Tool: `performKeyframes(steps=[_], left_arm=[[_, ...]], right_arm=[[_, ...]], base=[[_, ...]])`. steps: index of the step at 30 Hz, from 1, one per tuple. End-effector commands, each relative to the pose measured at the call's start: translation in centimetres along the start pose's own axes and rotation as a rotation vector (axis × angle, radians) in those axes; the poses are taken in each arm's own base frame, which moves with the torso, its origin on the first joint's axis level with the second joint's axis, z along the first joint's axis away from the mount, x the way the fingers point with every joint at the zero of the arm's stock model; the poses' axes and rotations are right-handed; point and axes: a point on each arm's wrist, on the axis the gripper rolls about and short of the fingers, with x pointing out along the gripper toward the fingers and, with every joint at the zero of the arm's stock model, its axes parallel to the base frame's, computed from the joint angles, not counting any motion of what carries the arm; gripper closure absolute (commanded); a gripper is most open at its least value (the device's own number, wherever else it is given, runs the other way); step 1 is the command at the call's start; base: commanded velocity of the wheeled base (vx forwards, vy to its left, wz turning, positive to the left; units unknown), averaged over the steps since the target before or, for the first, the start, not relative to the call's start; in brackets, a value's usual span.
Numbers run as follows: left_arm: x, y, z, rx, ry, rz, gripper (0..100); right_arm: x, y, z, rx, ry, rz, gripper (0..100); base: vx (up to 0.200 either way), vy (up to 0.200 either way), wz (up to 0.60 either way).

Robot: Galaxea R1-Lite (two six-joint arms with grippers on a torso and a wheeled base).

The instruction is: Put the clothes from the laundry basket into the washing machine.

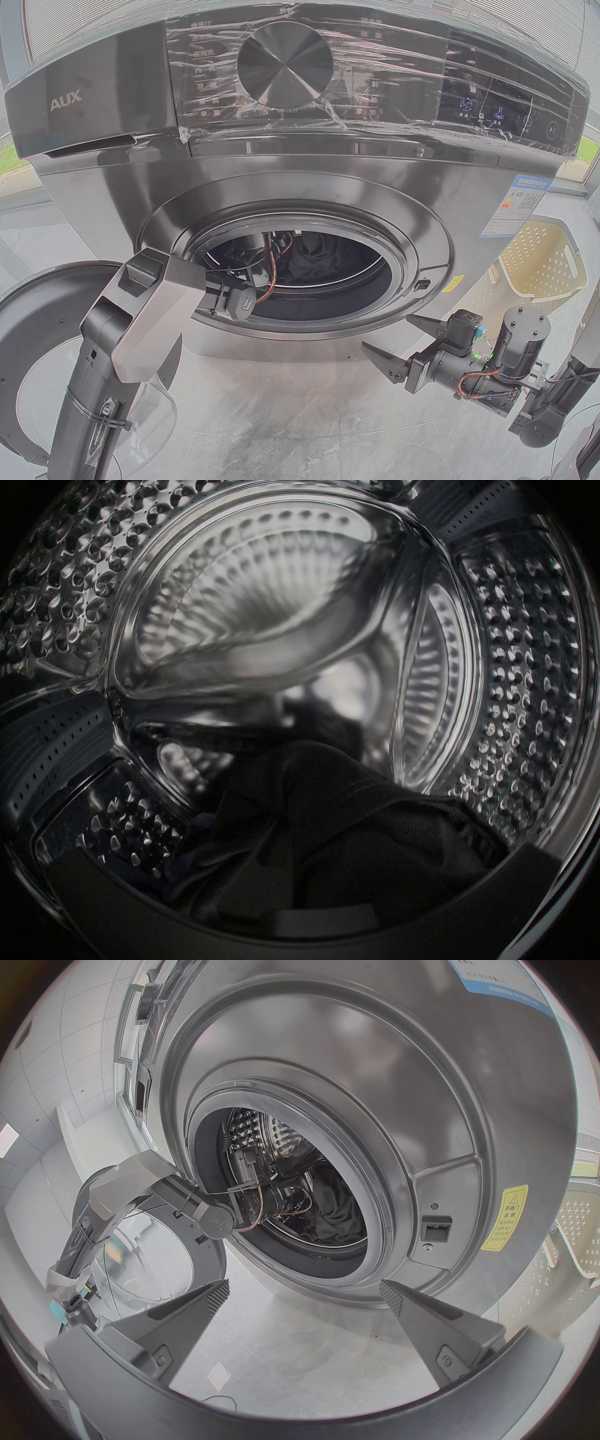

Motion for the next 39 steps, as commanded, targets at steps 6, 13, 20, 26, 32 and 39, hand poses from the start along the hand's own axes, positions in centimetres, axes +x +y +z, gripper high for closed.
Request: performKeyframes(steps=[6, 13, 20, 26, 32, 39], left_arm=[[0.1, 0.2, -0.2, -0.033, 0.038, 0.017, 0], [-3.3, -0.6, -1.5, 0.031, 0.241, 0.003, 0], [-5.8, -0.7, -1.2, 0.126, 0.335, -0.046, 0], [-7.2, -0.8, -0.6, 0.155, 0.373, -0.106, 0], [-8.8, -1.0, 0.2, 0.184, 0.413, -0.206, 0], [-10.3, -0.4, -0.8, 0.275, 0.465, -0.247, 0]], right_arm=[[0.1, 0.0, -0.2, 0.0, 0.006, 0.0, 0], [0.1, 0.0, -0.2, 0.0, 0.008, 0.0, 0], [0.1, 0.0, -0.2, 0.0, 0.006, 0.0, 0], [0.1, 0.0, -0.1, 0.0, 0.005, 0.0, 0], [0.1, 0.0, -0.1, 0.0, 0.003, -0.003, 0], [0.1, 0.0, 0.0, 0.0, 0.0, -0.001, 0]], base=[[0.0, 0.0, 0.0], [0.0, 0.0, 0.0], [0.0, 0.0, 0.0], [0.0, 0.0, 0.0], [0.0, 0.0, 0.0], [0.0, 0.0, 0.0]])
